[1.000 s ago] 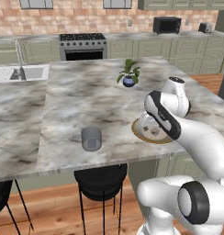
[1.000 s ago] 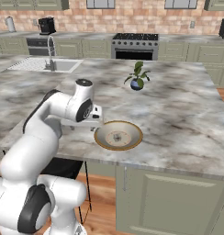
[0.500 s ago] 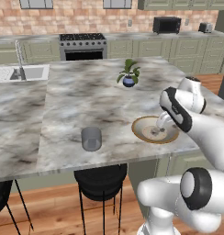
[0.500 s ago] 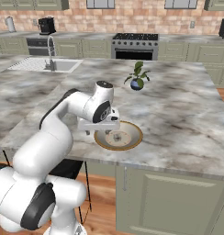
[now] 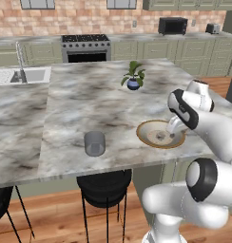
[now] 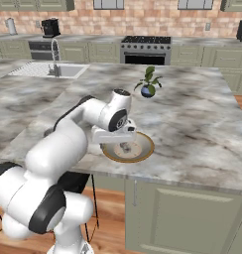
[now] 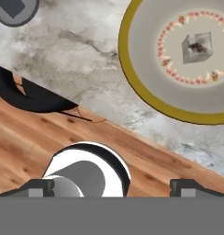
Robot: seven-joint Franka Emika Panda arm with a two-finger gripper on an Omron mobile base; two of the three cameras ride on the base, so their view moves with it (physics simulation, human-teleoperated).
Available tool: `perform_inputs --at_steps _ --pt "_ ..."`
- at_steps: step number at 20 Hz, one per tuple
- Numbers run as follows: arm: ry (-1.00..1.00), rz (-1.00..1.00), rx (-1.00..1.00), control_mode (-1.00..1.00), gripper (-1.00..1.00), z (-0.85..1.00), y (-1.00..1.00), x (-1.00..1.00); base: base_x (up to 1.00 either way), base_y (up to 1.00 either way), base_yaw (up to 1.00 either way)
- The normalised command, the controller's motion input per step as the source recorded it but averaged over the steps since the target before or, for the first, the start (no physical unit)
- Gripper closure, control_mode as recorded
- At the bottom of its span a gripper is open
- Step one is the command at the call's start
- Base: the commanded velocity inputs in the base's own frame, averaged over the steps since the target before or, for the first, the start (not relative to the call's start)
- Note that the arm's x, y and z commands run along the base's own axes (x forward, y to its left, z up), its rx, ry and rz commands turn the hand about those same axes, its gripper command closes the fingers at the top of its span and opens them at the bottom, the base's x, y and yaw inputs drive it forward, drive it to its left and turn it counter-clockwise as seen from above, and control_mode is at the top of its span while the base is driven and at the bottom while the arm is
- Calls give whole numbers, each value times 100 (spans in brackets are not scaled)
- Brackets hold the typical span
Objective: There are four ice cubes in the ice bowl. Place two ice cubes in each glass of water.
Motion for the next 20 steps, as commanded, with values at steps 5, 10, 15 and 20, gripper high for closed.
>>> perform_inputs --at_steps 5,10,15,20 --pt "0 0 -10 -100 -100 -27 0 34 0 0 0" --pt "0 0 -12 -100 -100 -33 0 38 0 0 0" --pt "-6 0 -3 -100 -100 -17 -3 31 0 0 0" --pt "-14 0 -1 -100 -100 -5 -1 28 0 0 0"
